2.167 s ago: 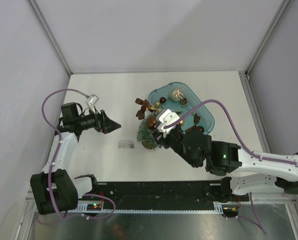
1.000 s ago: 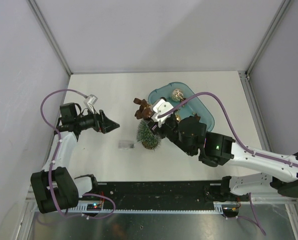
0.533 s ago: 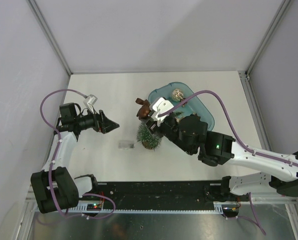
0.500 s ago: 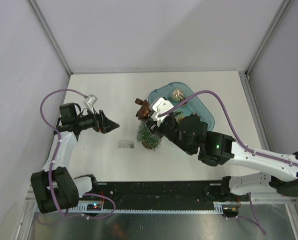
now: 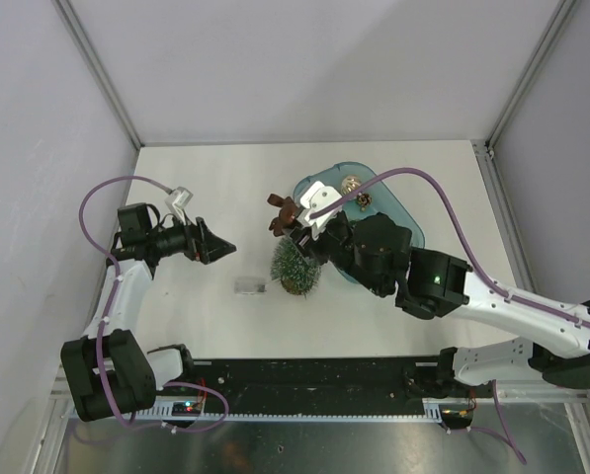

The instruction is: Decorate the small christmas tree

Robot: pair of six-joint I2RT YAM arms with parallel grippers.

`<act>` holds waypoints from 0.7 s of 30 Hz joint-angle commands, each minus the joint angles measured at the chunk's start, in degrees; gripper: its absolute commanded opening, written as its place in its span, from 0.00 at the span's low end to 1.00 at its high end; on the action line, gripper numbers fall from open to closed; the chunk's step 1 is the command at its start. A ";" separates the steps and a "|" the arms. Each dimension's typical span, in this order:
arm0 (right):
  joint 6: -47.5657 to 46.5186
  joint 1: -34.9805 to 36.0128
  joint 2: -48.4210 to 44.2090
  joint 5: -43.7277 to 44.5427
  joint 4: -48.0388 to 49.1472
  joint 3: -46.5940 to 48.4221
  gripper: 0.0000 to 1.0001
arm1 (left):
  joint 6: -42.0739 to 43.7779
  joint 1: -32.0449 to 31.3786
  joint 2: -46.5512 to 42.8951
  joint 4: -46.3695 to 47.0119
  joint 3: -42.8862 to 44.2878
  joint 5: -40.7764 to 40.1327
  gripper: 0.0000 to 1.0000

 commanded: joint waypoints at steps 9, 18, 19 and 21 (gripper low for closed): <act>1.47 -1.88 0.46 -2.98 -7.08 4.74 0.22 | 1.46 0.78 0.19 0.33 0.19 0.87 1.00; 0.82 -1.93 -1.25 -2.91 -9.69 5.55 0.21 | 1.50 0.79 0.22 0.39 0.12 1.03 1.00; 0.72 -1.89 -1.26 -2.86 -10.01 5.89 0.22 | 1.49 0.81 0.20 0.40 0.08 1.08 1.00; 0.49 -1.81 -1.33 -2.85 -10.47 6.37 0.21 | 1.49 0.82 0.37 0.41 0.03 1.18 1.00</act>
